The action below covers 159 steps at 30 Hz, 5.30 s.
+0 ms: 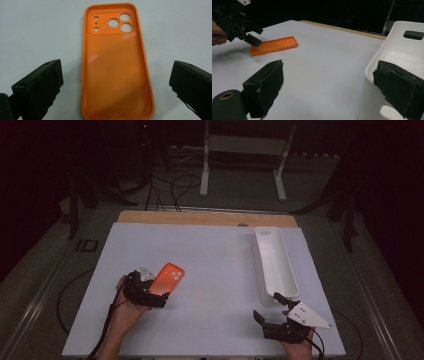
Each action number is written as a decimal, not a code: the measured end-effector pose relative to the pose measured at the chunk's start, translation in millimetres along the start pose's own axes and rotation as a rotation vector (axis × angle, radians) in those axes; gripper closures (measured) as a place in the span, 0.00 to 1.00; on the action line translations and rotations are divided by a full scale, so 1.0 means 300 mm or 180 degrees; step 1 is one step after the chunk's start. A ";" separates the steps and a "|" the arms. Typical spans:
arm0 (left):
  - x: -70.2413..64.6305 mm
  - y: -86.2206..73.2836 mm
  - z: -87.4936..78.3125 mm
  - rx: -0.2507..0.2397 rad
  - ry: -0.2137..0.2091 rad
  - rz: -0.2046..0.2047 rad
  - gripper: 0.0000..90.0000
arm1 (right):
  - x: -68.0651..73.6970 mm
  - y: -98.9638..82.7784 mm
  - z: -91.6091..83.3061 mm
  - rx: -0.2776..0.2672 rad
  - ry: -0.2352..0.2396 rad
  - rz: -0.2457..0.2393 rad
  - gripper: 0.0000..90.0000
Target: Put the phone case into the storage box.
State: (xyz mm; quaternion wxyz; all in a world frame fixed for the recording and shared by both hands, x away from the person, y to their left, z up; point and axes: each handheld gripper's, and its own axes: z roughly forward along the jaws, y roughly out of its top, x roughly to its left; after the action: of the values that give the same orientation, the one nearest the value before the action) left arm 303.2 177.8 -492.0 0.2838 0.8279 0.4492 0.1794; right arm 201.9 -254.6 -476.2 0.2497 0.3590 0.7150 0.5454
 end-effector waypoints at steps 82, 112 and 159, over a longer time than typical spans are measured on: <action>0.024 0.010 0.074 0.0691 -0.0220 0.0015 0.18 | -0.001 0.000 -0.002 0.0000 -0.0023 0.0020 0.10; 0.029 0.014 0.024 0.0342 -0.0187 -0.0035 0.18 | -0.003 -0.001 0.003 0.0018 -0.0024 0.0017 0.10; -0.034 0.009 -0.105 -0.0586 -0.0068 0.0159 0.18 | 0.021 0.131 0.119 -0.0038 0.0130 0.0073 0.10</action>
State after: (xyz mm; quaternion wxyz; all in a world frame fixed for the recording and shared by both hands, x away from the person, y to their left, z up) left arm 282.2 177.5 -466.4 0.3590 0.8111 0.4070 0.2180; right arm 234.1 -222.5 -448.2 0.2309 0.3545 0.7126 0.5597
